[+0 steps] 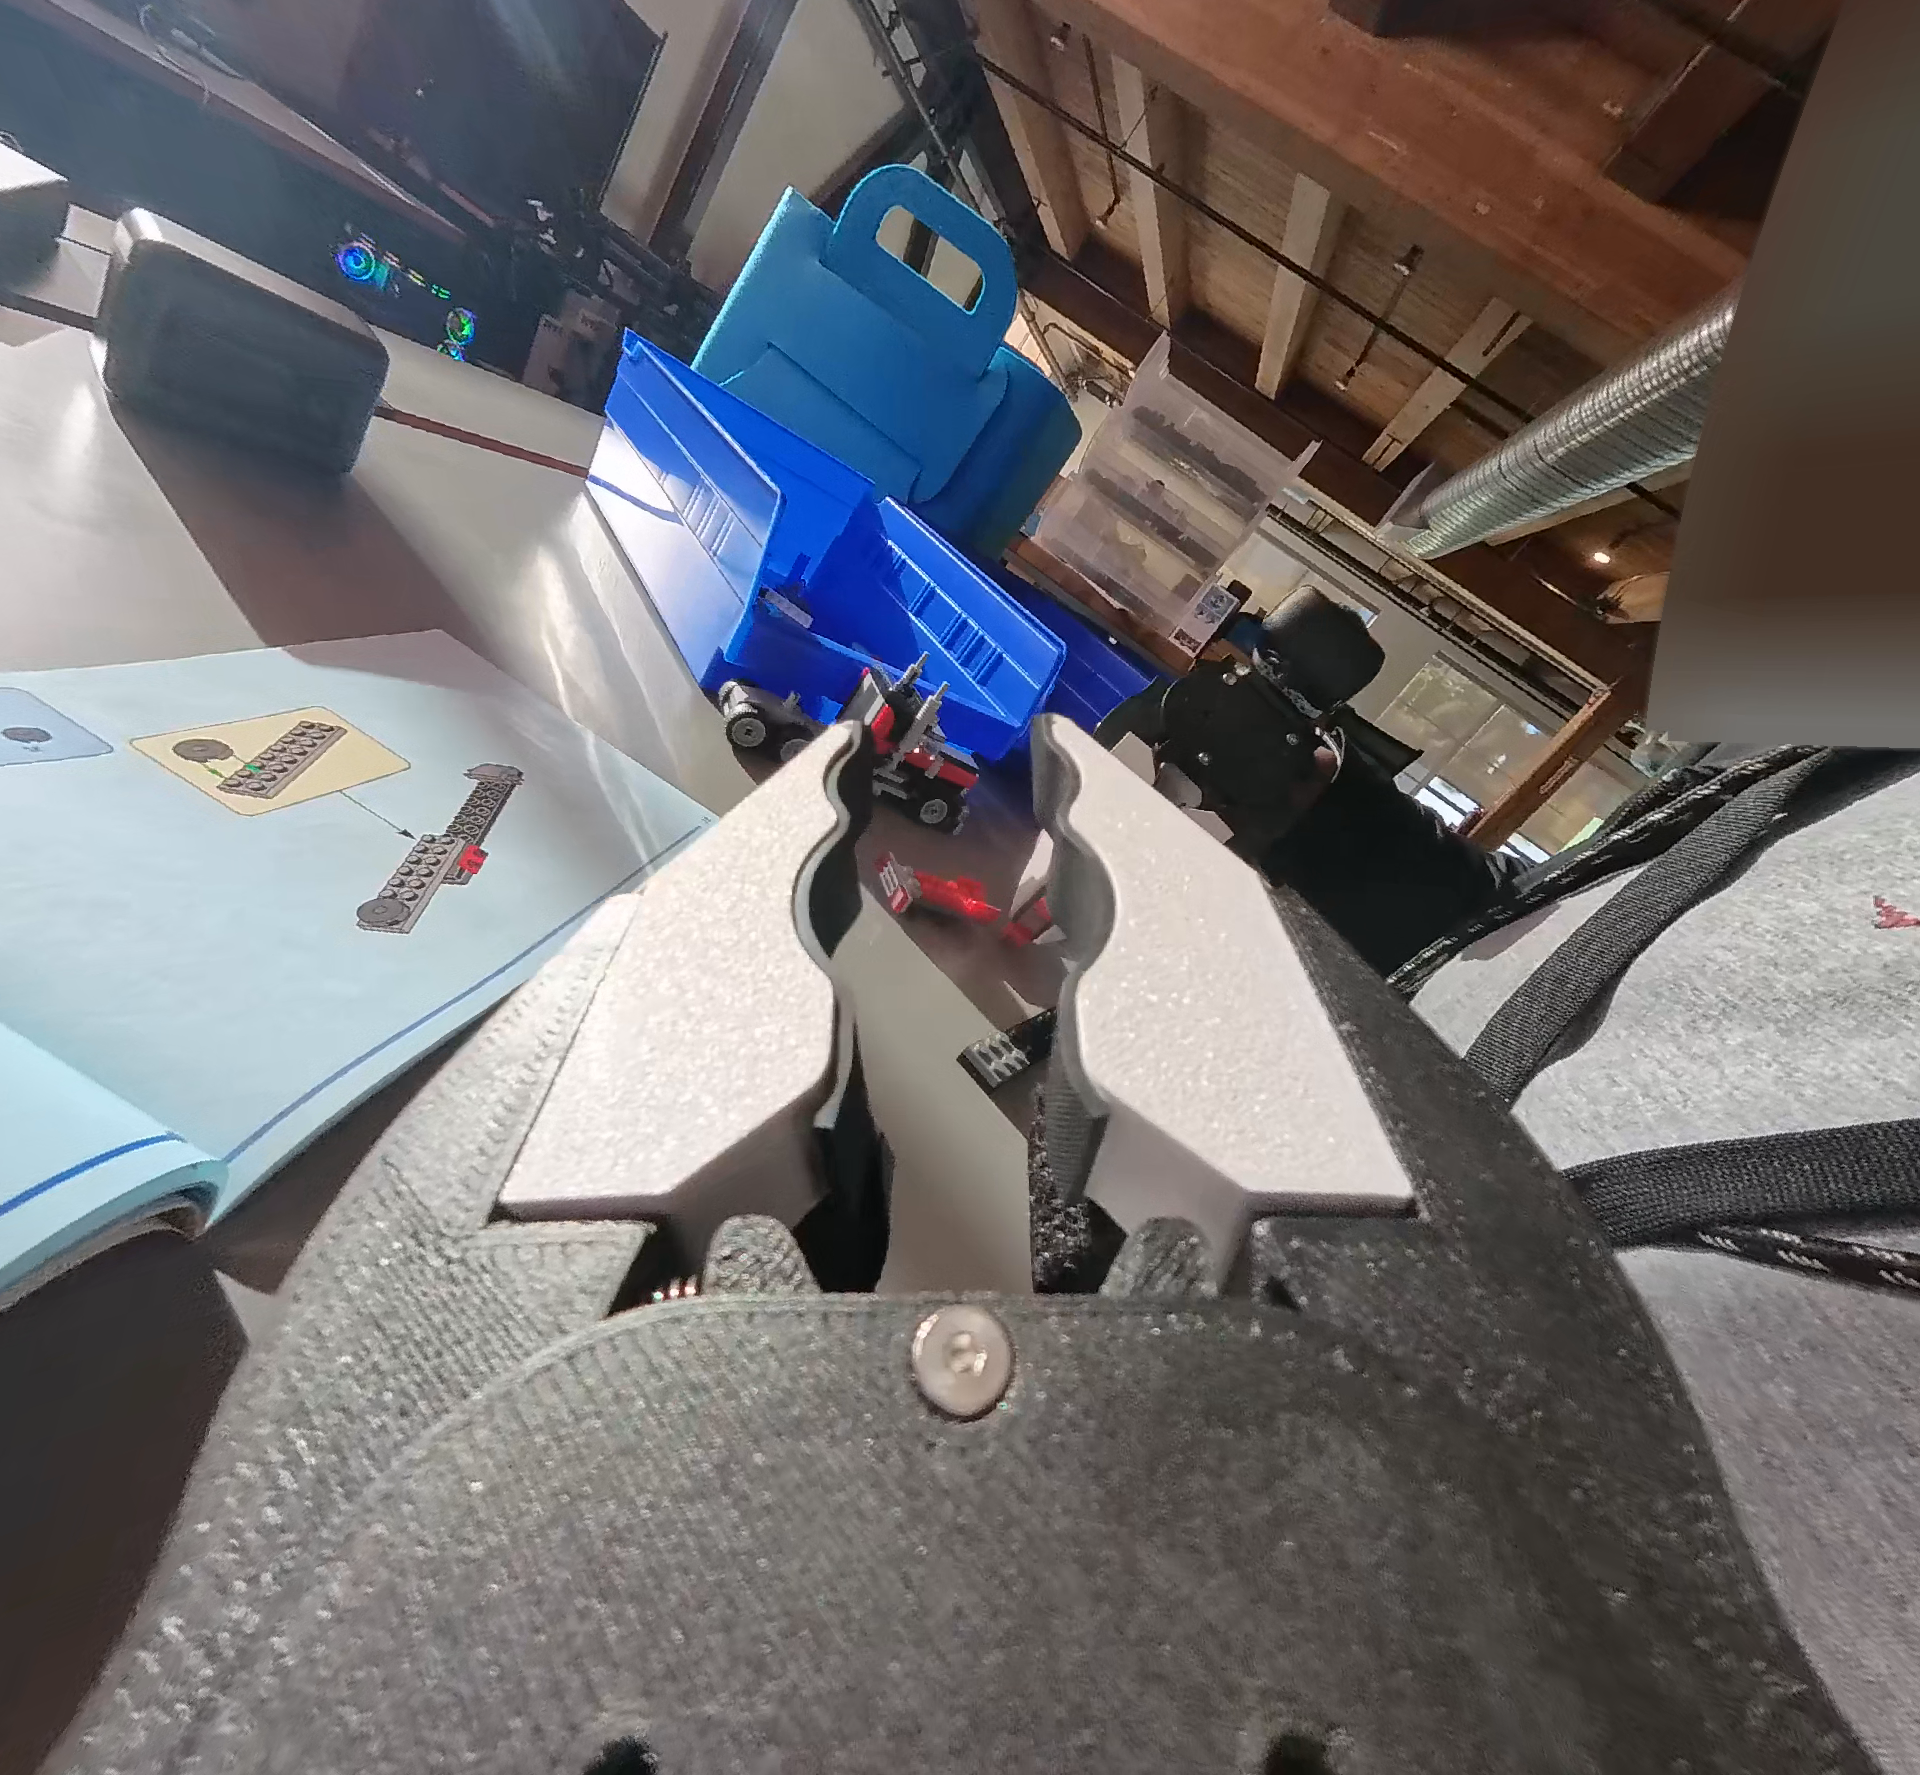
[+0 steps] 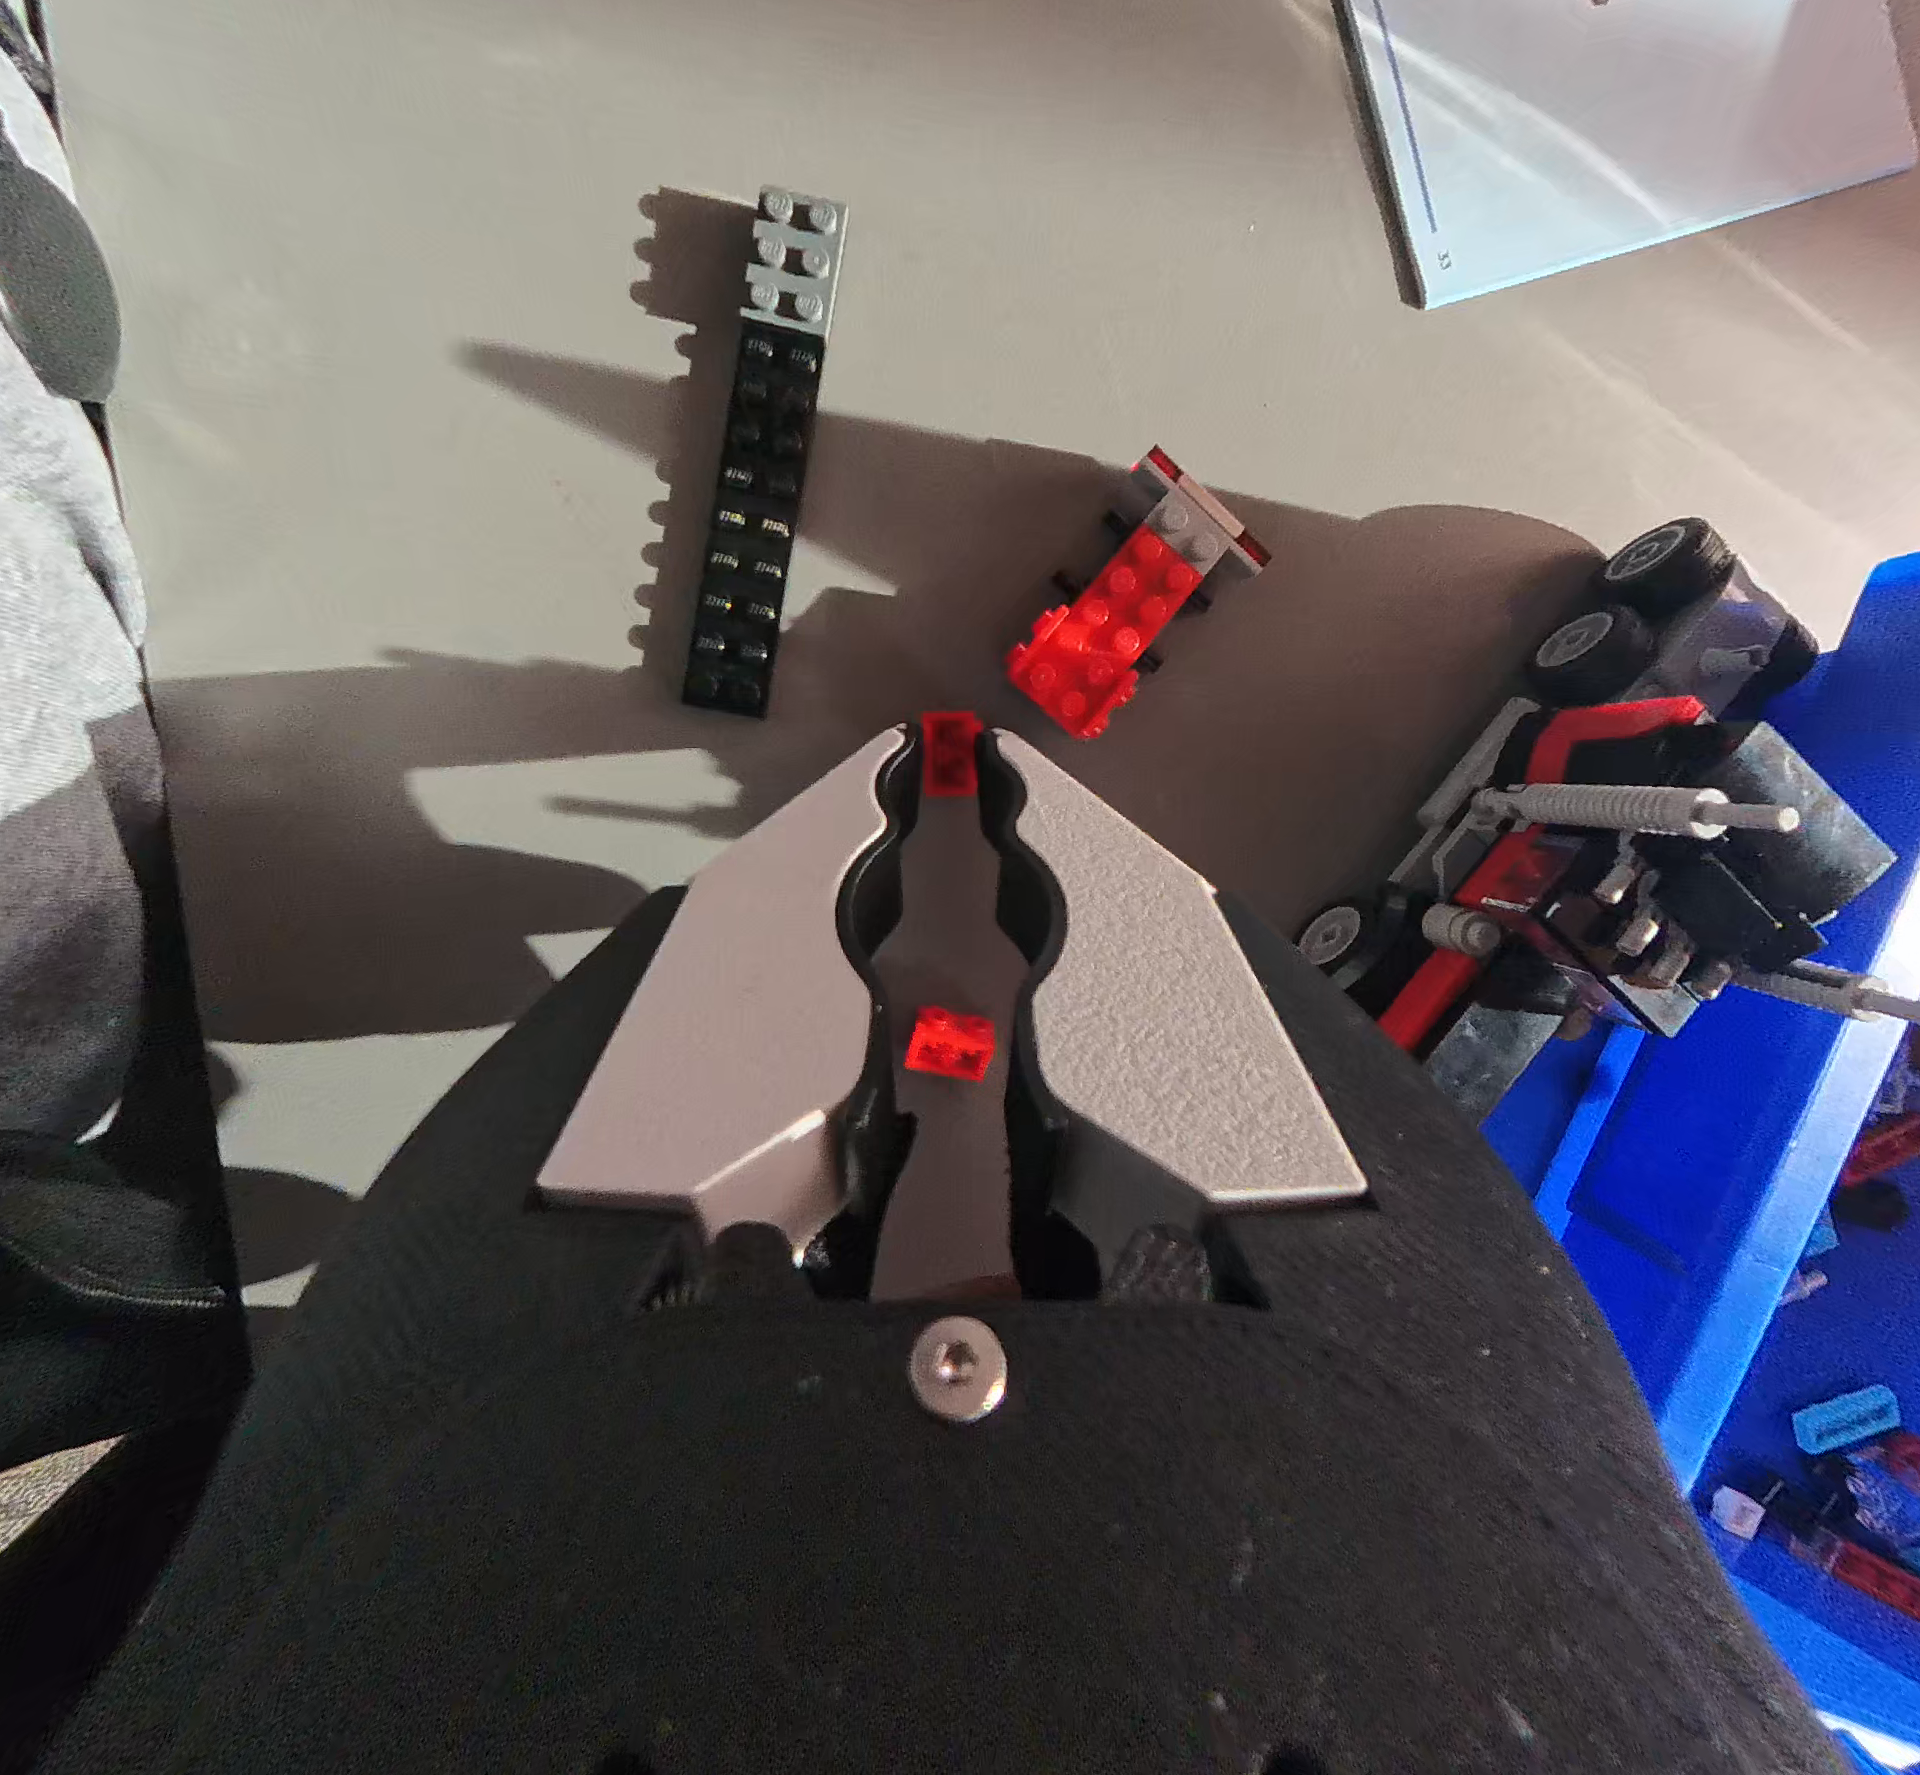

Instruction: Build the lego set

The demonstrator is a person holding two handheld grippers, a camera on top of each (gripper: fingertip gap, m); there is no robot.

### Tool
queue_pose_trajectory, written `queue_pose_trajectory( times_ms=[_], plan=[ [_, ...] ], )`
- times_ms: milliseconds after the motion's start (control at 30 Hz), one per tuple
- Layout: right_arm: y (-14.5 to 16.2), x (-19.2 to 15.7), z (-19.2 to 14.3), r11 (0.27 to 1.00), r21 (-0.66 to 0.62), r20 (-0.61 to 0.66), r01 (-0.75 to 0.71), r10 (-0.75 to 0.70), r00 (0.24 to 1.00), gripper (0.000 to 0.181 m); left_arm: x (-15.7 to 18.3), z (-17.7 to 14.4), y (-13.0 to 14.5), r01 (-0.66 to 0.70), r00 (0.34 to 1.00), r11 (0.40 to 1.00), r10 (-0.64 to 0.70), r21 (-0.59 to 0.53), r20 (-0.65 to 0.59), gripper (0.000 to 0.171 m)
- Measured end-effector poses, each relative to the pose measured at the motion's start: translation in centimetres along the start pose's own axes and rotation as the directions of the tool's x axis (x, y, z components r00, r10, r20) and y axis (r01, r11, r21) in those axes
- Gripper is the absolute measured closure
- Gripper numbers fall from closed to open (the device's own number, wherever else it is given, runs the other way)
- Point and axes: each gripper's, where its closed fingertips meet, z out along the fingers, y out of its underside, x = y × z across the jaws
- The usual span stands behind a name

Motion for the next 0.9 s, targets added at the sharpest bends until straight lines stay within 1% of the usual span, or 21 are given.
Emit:
queue_pose_trajectory(
  times_ms=[133,233,367,467,600,767,900],
  plan=[
    [0.0,0.4,-0.5,1.000,0.012,-0.025,-0.009,0.009,1.000,0.168,-0.9,-0.5,-0.2,-0.028,0.998,1.000,0.028,-0.006,0.056,0.140],
    [0.0,0.7,-1.1,0.999,0.028,-0.047,-0.023,0.024,0.999,0.167,-2.4,-1.4,-0.4,-0.054,0.987,0.998,0.058,-0.036,0.153,0.140],
    [-0.1,1.2,-1.8,0.996,0.072,-0.083,-0.051,0.057,0.995,0.167,-4.8,-3.0,-0.1,-0.080,0.945,0.989,0.114,-0.123,0.308,0.136],
    [-0.5,1.6,-2.1,0.989,0.119,-0.102,-0.083,0.095,0.990,0.166,-6.0,-3.8,0.6,-0.104,0.905,0.971,0.182,-0.213,0.386,0.133],
    [-0.9,2.4,-2.4,0.974,0.190,-0.138,-0.124,0.151,0.979,0.165,-6.4,-3.5,1.5,-0.107,0.889,0.952,0.221,-0.287,0.401,0.131],
    [-1.2,3.9,-3.1,0.932,0.312,-0.213,-0.184,0.257,0.942,0.160,-6.6,-3.0,2.8,-0.117,0.877,0.919,0.273,-0.376,0.395,0.131],
    [-0.7,4.4,-3.8,0.893,0.395,-0.246,-0.213,0.327,0.913,0.160,-6.7,-2.4,4.2,-0.111,0.877,0.877,0.308,-0.468,0.369,0.130]
  ],
)
